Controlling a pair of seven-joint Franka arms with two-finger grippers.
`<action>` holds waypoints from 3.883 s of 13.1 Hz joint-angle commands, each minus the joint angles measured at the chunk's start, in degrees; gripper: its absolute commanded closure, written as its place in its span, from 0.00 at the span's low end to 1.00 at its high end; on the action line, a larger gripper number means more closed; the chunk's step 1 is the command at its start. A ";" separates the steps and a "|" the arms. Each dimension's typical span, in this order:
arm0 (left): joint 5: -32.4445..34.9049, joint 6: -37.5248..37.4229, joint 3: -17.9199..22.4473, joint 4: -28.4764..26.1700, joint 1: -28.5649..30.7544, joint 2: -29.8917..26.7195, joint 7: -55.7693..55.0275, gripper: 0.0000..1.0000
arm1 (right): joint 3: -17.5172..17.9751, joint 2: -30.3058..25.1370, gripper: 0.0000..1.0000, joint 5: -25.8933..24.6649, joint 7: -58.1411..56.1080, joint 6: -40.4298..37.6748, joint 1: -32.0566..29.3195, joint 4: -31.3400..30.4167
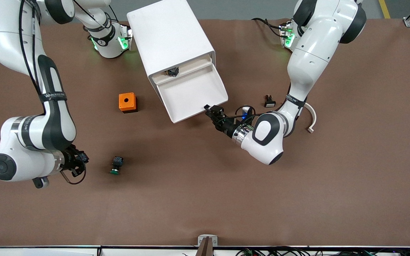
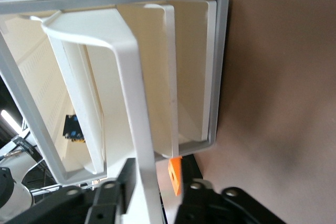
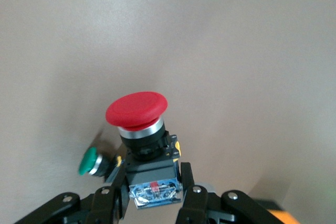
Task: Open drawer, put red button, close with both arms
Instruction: 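Pull the drawer open with the left gripper while the right gripper lifts the button, then carry the red button over the open drawer while the left gripper withdraws, then lower the red button into the drawer and open the right gripper, then withdraw the right gripper while the left gripper moves to the drawer front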
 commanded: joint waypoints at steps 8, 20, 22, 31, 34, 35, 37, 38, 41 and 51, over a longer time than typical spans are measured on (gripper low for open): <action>14.20 -2.76 0.23 7.35 14.79 -6.07 11.23 0.00 | 1.85 -8.41 0.98 6.47 24.53 -5.15 14.55 -0.52; 46.89 -1.19 0.59 7.35 19.02 -13.80 49.73 0.00 | 1.59 -8.23 0.98 13.51 44.86 5.21 36.00 -6.04; 52.17 1.10 0.23 7.35 17.27 -14.16 54.14 0.00 | 1.59 -9.36 0.98 13.33 46.18 9.50 38.46 -11.21; 59.13 8.22 -2.57 7.26 12.78 -14.42 73.39 0.00 | 1.59 -10.60 0.67 13.15 44.87 12.78 40.50 -15.02; 59.22 8.31 -5.56 7.09 12.87 -14.42 76.03 0.00 | 1.59 -10.78 0.31 13.07 42.77 11.99 39.97 -14.76; 59.22 8.49 -6.35 6.91 12.78 -14.33 76.65 0.00 | 1.41 -10.87 0.09 13.07 41.71 10.95 39.71 -14.41; 59.40 9.02 -7.41 6.56 12.78 -13.98 76.92 0.00 | 1.33 -11.22 0.00 12.98 38.82 9.80 38.13 -13.62; 59.40 9.10 -7.67 6.30 12.17 -13.89 78.14 0.00 | 1.33 -11.65 0.00 12.98 35.84 9.10 37.25 -13.35; 59.31 9.19 -7.76 6.21 9.89 -13.63 80.70 0.00 | 1.24 -12.71 0.00 12.72 25.91 5.42 32.78 -11.69; 59.40 18.16 -7.76 5.42 -0.13 -10.65 84.04 0.00 | 0.98 -14.21 0.00 9.99 -10.55 -12.07 6.16 -2.99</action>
